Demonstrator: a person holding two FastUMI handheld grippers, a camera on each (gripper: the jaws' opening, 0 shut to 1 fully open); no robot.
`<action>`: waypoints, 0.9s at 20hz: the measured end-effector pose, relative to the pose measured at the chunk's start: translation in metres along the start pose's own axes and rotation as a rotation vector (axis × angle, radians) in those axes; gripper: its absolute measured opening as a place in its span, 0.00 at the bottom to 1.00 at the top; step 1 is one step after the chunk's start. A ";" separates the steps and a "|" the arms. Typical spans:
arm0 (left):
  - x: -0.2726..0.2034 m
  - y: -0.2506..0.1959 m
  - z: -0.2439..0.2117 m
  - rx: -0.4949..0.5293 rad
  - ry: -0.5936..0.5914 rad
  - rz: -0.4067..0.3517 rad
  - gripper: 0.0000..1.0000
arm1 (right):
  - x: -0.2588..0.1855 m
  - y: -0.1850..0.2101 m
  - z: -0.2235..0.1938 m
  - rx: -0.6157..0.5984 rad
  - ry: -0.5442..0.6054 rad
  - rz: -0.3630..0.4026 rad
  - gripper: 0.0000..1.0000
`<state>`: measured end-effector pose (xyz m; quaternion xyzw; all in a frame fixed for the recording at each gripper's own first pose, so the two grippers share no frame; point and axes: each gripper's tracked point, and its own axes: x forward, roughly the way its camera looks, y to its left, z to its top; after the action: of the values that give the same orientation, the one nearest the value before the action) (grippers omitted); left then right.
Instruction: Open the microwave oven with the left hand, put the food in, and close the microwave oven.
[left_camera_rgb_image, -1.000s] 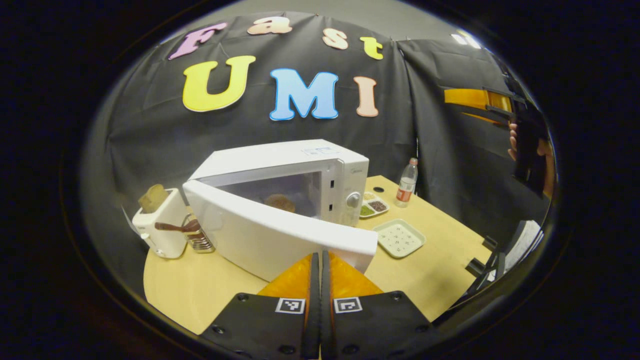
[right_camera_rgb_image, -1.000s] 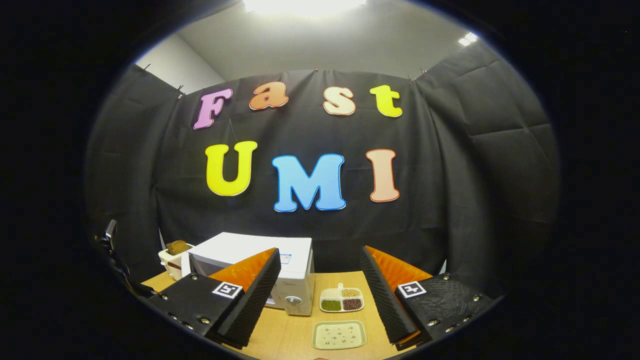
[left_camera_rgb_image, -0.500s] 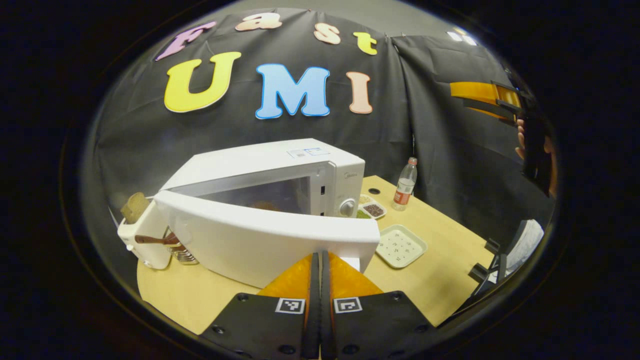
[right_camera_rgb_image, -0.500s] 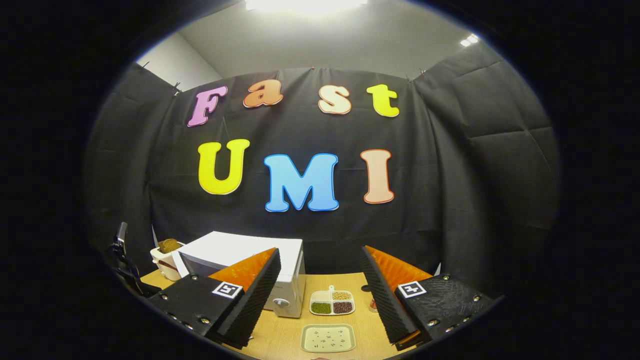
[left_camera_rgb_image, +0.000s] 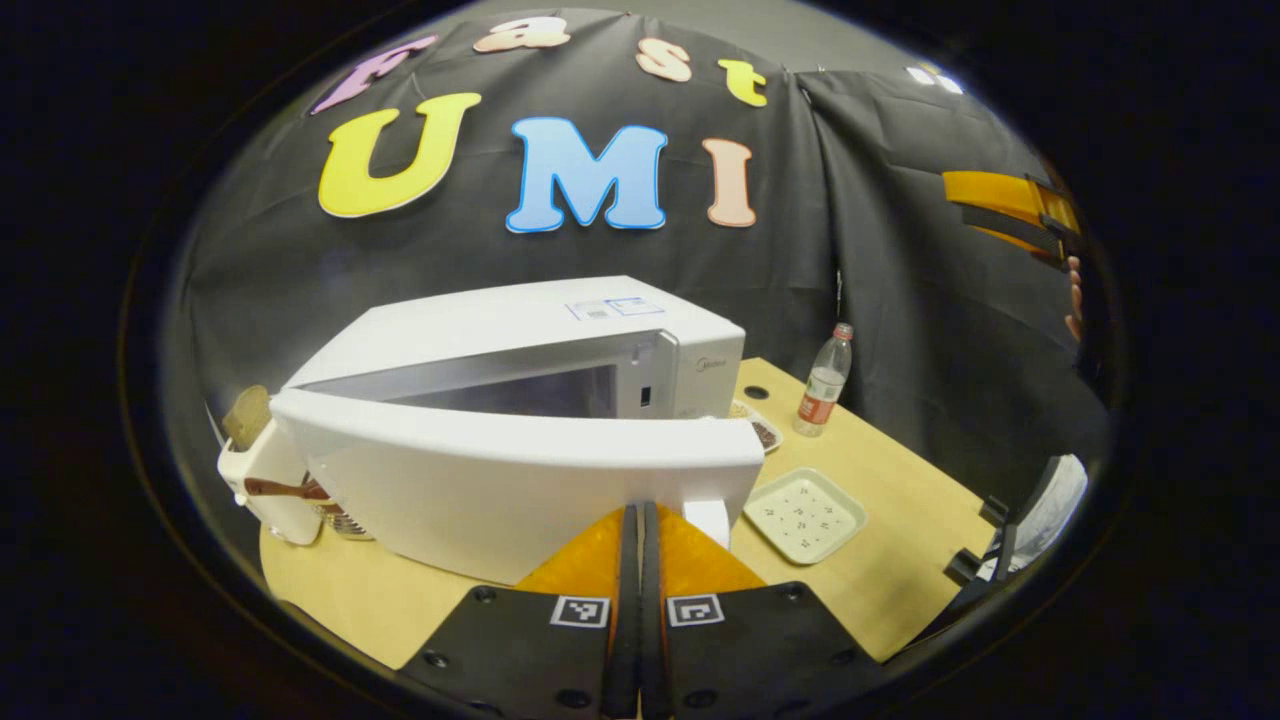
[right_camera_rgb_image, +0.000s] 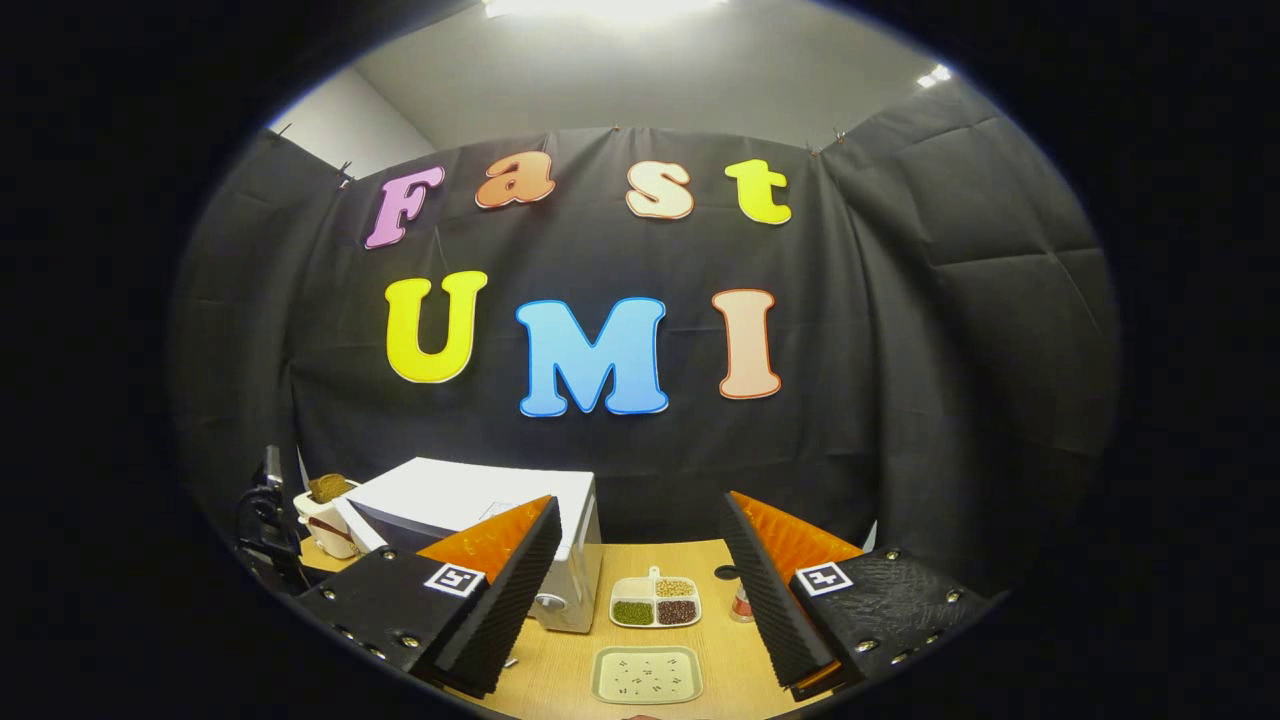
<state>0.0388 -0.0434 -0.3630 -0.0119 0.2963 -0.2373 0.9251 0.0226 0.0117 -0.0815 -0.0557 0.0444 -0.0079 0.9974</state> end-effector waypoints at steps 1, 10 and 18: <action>0.006 0.000 0.003 -0.003 -0.002 0.000 0.07 | 0.000 -0.002 0.001 -0.009 -0.002 -0.002 0.97; 0.053 0.001 0.027 -0.043 -0.018 0.043 0.07 | 0.002 -0.016 -0.003 -0.009 0.001 -0.007 0.97; 0.082 0.002 0.039 -0.090 -0.026 0.054 0.07 | 0.003 -0.020 -0.008 0.003 0.017 -0.008 0.97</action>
<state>0.1198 -0.0832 -0.3757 -0.0488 0.2947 -0.1987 0.9334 0.0252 -0.0091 -0.0876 -0.0544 0.0527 -0.0124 0.9971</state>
